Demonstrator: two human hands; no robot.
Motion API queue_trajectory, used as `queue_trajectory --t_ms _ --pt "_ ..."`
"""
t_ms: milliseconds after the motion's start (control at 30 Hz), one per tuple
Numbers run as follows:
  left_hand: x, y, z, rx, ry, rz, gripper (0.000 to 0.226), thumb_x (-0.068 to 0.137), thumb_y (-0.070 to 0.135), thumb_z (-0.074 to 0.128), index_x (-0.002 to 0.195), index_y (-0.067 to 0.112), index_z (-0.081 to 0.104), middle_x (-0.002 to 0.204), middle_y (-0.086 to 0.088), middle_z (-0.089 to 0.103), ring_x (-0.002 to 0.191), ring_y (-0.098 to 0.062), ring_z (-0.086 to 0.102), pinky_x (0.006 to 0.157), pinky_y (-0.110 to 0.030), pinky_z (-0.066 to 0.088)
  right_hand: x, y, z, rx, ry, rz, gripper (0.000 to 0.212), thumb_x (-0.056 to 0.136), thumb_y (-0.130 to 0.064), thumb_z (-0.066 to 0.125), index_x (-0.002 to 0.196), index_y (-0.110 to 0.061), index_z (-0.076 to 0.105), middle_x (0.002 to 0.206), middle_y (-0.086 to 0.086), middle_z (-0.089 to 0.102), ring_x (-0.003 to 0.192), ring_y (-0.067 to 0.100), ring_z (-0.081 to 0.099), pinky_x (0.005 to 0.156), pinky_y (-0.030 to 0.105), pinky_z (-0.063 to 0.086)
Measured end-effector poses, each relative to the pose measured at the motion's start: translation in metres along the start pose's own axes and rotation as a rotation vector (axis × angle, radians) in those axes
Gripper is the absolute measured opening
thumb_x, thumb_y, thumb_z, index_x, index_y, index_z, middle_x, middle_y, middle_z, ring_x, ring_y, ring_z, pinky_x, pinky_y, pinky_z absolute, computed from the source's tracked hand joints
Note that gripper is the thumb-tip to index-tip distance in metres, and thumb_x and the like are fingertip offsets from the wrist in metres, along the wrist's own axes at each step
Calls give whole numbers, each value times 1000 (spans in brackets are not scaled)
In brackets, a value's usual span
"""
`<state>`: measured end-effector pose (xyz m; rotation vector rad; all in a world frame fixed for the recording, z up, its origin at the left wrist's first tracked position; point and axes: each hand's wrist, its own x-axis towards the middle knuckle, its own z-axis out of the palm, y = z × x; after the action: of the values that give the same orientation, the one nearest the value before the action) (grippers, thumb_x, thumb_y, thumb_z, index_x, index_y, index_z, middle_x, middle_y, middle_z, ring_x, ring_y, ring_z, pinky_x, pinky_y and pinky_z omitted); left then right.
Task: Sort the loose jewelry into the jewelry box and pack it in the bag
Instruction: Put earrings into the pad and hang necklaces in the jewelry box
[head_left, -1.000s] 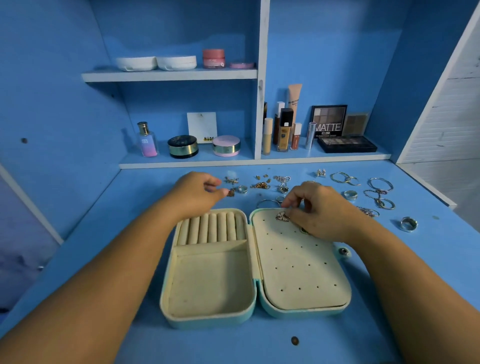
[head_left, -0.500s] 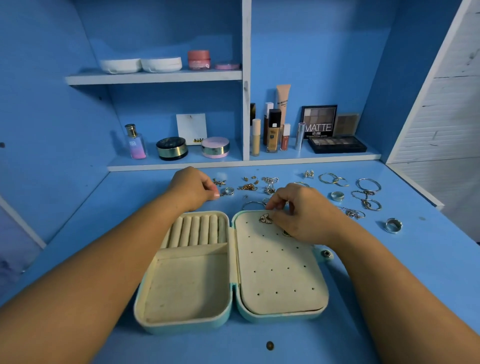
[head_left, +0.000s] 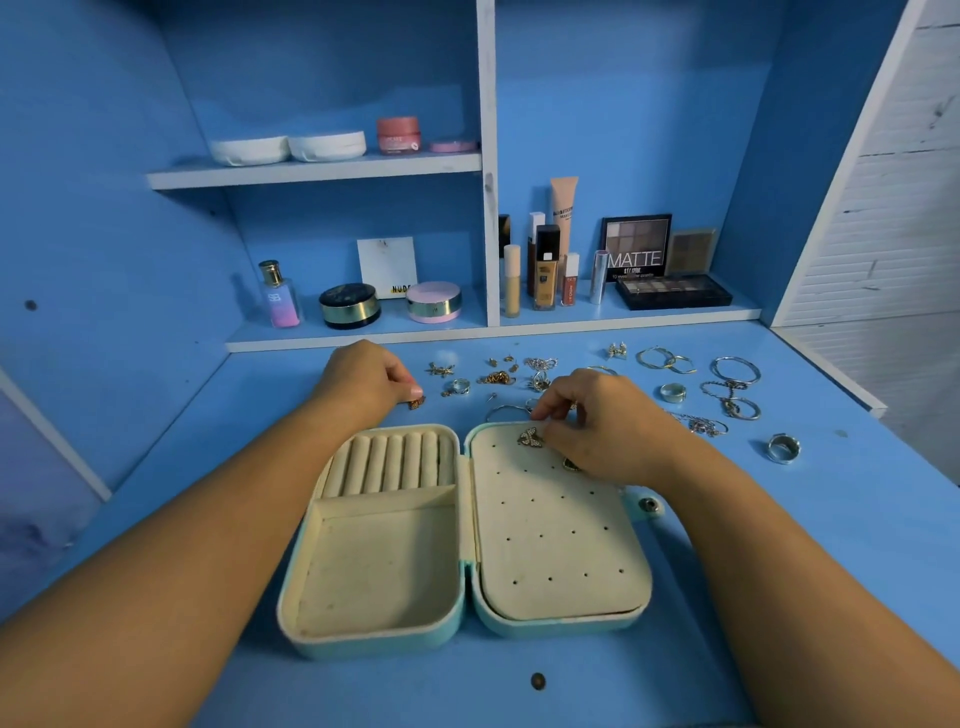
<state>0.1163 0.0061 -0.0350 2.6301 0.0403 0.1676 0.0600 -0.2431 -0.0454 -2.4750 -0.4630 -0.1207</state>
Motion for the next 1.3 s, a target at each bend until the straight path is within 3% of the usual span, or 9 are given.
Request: queue_trajectory --t_ms 100,233,400,500,633,767,967,1133,1300 --pt "-12 6 -7 -117 38 164 8 86 21 73 78 20 71 85 6 72 82 -8 62 79 -29 49 0 0 -1 25 -13 9 11 84 -24 62 93 -27 68 87 -15 57 61 -7 51 51 8 35" --pt "-39 25 -11 -266 77 308 13 89 23 70 78 26 63 85 15 71 82 4 65 74 -12 47 0 0 -7 59 -14 19 10 85 -21 63 89 -30 66 83 -15 58 59 -10 51 51 5 37" --pt "-67 38 -1 -470 -100 296 15 87 18 71 76 25 63 74 2 73 67 -11 71 60 -22 51 -2 -2 -13 65 -24 80 12 86 -17 59 89 -24 68 72 -15 57 52 -8 51 49 7 37" --pt "-74 38 0 -435 -136 338 14 80 20 78 74 29 68 69 5 71 63 -10 68 65 -32 55 -3 -3 -14 67 -17 122 13 85 -18 59 89 -24 69 74 -9 61 57 -1 52 50 7 38" --pt "-79 37 4 -371 -161 423 11 74 23 83 74 30 74 69 7 70 62 -10 64 65 -27 56 -2 -5 -15 149 -26 182 12 85 -18 61 90 -23 71 74 -5 63 60 2 53 54 11 39" --pt "-79 36 9 -292 -191 516 12 74 25 83 81 32 77 74 12 67 69 -2 60 63 -10 42 0 -5 -16 279 -1 220 14 84 -13 63 87 -24 70 62 -11 57 48 -4 48 48 5 36" --pt "-85 35 4 -268 -167 570 22 90 13 66 103 29 73 85 16 57 68 9 53 61 -6 38 0 -3 -20 431 -5 298 15 83 -8 63 87 -20 71 63 -5 58 52 3 49 56 15 41" --pt "-83 29 6 -155 -197 594 19 86 29 68 100 42 71 92 18 57 95 -2 54 82 -27 48 0 -2 -22 450 -50 338 7 81 -14 66 77 -16 72 70 4 66 61 12 52 62 24 42" --pt "-83 30 8 -131 -148 600 13 85 38 71 97 39 73 89 17 56 95 -2 53 83 -30 48 1 2 -19 370 -77 354 26 80 -23 67 54 -24 67 100 13 71 72 18 56 66 31 45"
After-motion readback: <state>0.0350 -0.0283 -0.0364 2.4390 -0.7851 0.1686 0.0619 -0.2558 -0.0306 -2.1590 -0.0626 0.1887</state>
